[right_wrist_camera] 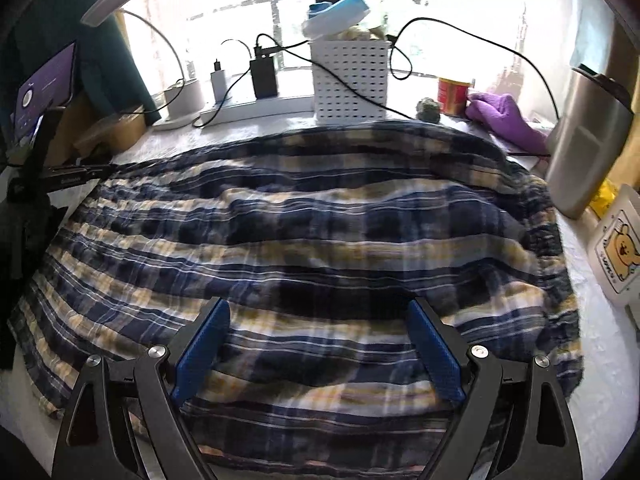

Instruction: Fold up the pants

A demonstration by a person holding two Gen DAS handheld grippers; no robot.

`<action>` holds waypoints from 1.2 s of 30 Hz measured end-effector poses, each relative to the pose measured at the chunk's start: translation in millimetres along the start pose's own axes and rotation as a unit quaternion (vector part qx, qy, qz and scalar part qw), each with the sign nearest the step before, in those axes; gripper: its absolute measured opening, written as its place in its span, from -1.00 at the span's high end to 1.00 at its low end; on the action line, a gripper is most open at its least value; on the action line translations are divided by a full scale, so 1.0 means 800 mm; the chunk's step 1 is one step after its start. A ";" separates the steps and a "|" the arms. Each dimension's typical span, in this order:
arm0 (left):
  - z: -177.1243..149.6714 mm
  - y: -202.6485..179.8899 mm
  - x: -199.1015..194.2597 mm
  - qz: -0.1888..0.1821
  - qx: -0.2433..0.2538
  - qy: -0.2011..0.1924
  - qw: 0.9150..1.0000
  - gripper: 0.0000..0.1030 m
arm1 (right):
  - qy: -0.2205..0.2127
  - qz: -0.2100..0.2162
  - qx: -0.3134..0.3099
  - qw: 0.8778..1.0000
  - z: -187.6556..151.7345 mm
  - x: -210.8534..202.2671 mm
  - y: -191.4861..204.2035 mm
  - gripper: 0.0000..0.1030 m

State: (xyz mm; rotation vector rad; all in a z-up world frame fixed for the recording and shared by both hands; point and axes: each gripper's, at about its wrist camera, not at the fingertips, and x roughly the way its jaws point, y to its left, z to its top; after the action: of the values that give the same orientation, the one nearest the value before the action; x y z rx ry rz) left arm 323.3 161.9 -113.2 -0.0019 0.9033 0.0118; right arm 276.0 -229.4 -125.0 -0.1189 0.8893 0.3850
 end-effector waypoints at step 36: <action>-0.077 -0.070 -0.047 -0.030 -0.004 0.053 0.998 0.87 | 0.044 -0.109 -0.095 0.989 0.111 0.100 -0.107 0.11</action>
State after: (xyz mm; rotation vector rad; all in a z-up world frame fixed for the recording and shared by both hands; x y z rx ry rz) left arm 252.2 105.3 -122.4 -0.0372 1.0085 -0.0408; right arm 418.5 -263.2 -136.4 -0.4073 0.9148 0.2612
